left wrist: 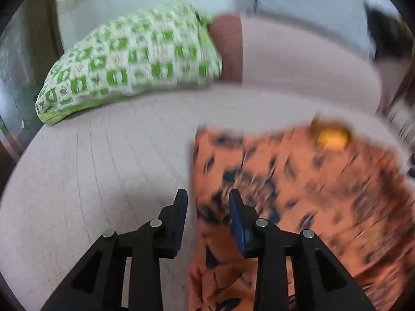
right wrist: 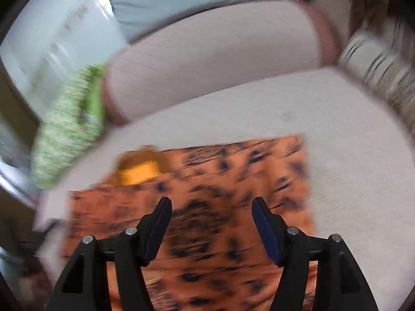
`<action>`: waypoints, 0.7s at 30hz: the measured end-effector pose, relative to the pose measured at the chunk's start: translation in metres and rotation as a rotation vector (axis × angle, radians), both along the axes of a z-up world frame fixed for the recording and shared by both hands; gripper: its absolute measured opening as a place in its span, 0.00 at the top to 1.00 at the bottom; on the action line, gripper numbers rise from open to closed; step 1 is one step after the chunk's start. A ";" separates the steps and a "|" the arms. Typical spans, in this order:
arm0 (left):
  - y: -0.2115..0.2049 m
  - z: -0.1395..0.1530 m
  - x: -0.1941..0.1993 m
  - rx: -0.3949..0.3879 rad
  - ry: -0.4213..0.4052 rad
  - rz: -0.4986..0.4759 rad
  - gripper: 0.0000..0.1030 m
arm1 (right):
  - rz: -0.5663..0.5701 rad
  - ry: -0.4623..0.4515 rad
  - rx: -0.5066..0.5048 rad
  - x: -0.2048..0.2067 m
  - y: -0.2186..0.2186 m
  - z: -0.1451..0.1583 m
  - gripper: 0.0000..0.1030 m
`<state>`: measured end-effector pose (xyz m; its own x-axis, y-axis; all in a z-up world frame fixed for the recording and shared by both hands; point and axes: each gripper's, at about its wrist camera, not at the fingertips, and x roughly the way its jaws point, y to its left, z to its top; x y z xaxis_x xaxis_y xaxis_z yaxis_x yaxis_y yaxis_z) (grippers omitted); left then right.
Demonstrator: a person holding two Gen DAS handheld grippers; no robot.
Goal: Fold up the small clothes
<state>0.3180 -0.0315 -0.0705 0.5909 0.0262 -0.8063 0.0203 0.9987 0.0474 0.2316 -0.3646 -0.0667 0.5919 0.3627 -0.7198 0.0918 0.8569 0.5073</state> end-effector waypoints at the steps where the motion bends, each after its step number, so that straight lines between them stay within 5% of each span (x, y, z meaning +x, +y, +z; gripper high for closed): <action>1: 0.002 -0.020 0.005 0.013 0.082 0.014 0.64 | 0.010 0.089 0.035 0.007 -0.003 -0.025 0.23; 2: 0.004 -0.021 0.004 -0.006 0.061 0.025 0.59 | 0.015 0.186 0.051 0.014 -0.006 -0.049 0.24; 3: 0.007 -0.014 -0.001 -0.007 0.041 0.048 0.59 | 0.003 0.169 0.071 0.011 -0.010 -0.051 0.26; 6: 0.018 0.014 -0.019 -0.062 -0.029 0.060 0.58 | 0.006 0.044 0.073 -0.005 -0.011 -0.008 0.25; 8: 0.022 0.026 -0.037 -0.076 -0.070 0.078 0.44 | 0.032 -0.034 0.071 -0.019 -0.011 0.006 0.20; 10: 0.019 0.013 -0.045 -0.074 -0.016 0.065 0.34 | 0.030 0.055 0.071 -0.012 -0.015 -0.024 0.07; 12: 0.016 -0.023 -0.038 -0.059 0.161 0.056 0.34 | 0.010 0.145 0.063 -0.010 -0.019 -0.058 0.09; 16: 0.035 0.019 -0.074 -0.160 0.042 0.119 0.35 | 0.005 -0.010 0.045 -0.053 -0.017 0.008 0.09; 18: 0.038 0.042 -0.102 -0.141 -0.023 0.105 0.35 | -0.001 -0.050 -0.046 -0.083 -0.019 0.030 0.09; 21: 0.042 0.054 -0.151 -0.158 -0.020 0.065 0.35 | -0.018 0.022 -0.091 -0.138 -0.043 0.033 0.09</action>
